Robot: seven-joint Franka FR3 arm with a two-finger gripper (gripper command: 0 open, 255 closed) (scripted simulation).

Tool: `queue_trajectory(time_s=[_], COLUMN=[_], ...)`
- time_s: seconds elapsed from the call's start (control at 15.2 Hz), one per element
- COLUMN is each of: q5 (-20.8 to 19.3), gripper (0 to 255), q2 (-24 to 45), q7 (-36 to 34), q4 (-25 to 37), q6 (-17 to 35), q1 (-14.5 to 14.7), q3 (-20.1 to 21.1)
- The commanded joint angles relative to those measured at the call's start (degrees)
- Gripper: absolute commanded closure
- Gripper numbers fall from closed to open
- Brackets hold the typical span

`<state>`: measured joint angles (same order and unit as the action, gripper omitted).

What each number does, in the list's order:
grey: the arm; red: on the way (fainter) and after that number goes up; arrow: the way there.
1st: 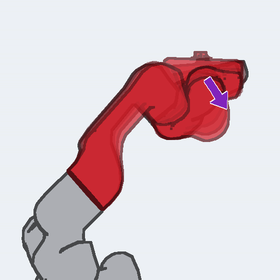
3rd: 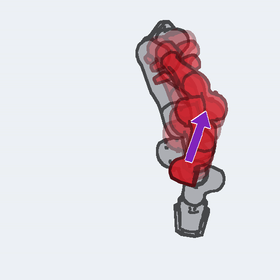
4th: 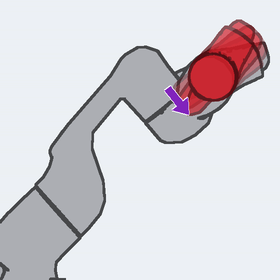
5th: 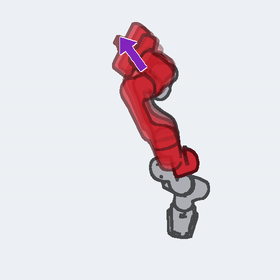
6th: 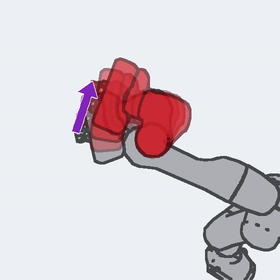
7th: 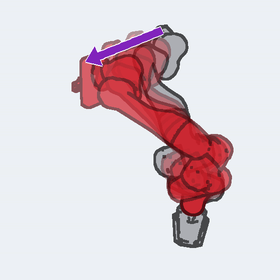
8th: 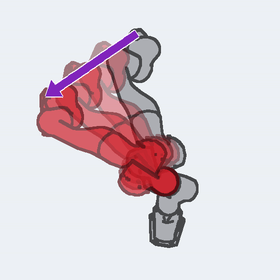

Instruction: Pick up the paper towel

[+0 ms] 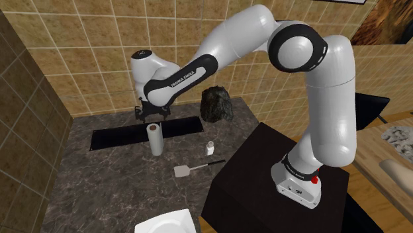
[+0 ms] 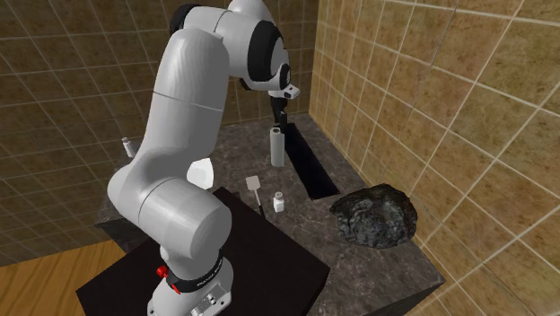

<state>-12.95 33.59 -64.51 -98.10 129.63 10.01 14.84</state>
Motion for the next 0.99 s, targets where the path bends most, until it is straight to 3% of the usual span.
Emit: queue_trajectory(time_s=[0.0, 0.53, 0.59, 0.92], q5=[-0.5, -1.5, -1.5, -1.5], gripper=[0, 0, 255, 255], q2=[2.0, 5.4, 5.4, 5.4], q7=[-0.7, -1.3, -1.4, -1.4], q4=[1.9, 1.8, 1.9, 2.0], q6=[0.3, 3.6, 3.6, 3.6], q1=[0.6, 1.1, 1.1, 1.1], q3=[-0.5, -1.2, -1.2, -1.2])
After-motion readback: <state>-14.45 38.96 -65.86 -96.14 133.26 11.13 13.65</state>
